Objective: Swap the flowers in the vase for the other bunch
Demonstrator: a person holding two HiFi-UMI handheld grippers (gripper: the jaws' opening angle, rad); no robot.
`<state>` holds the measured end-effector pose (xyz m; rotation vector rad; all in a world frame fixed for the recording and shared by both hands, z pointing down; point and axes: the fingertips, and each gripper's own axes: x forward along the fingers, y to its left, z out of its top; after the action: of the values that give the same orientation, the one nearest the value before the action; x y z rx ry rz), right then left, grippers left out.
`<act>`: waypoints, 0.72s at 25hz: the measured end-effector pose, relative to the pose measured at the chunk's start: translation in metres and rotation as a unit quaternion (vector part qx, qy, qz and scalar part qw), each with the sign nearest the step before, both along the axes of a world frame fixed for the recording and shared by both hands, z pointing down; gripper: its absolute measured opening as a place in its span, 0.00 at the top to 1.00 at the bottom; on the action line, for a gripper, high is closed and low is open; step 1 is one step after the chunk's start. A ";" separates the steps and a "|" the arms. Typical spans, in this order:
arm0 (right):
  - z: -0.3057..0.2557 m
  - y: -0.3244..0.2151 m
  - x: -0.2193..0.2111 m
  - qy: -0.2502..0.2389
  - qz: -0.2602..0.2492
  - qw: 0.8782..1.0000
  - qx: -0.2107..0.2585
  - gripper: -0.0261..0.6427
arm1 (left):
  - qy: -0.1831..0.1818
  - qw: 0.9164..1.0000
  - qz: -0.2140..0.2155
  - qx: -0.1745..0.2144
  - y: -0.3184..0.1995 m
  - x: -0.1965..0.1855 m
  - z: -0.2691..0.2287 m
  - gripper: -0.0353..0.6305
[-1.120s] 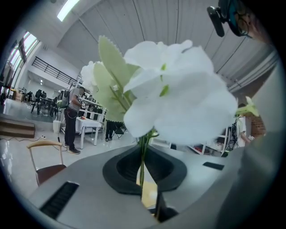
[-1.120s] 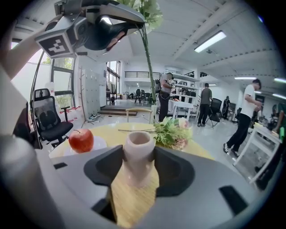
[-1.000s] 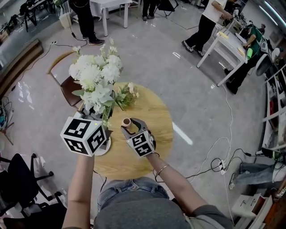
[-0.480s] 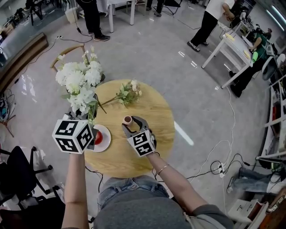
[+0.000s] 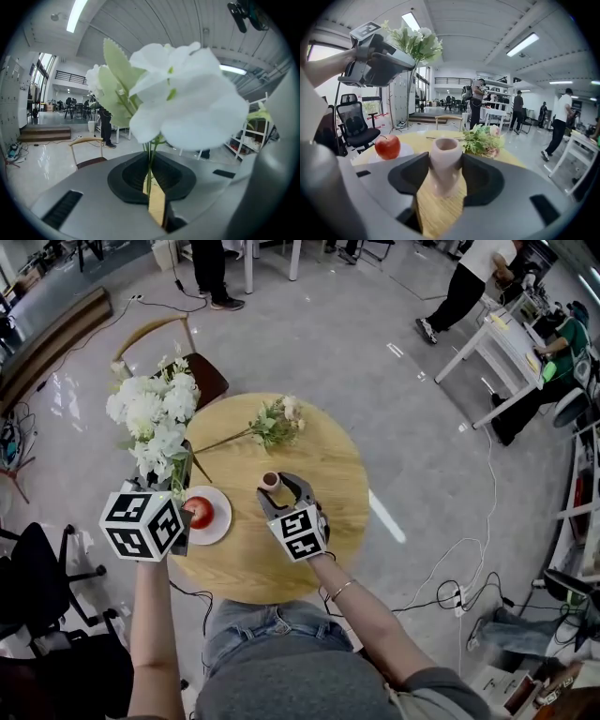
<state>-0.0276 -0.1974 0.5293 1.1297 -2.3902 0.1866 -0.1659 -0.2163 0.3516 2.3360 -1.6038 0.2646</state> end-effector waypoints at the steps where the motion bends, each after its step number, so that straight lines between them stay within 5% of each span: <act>1: 0.000 0.000 0.000 0.000 -0.001 1.000 -0.001 0.62 | 0.002 1.000 0.000 -0.006 0.003 0.001 0.003 0.90; 18: 0.002 0.000 0.000 -0.001 -0.009 1.000 0.003 0.62 | 0.020 0.991 0.024 -0.129 0.064 0.042 0.080 0.90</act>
<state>-0.0276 -0.1974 0.5312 1.1103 -2.4031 0.1735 -0.1235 -0.1522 0.4319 2.1698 -1.4028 0.4082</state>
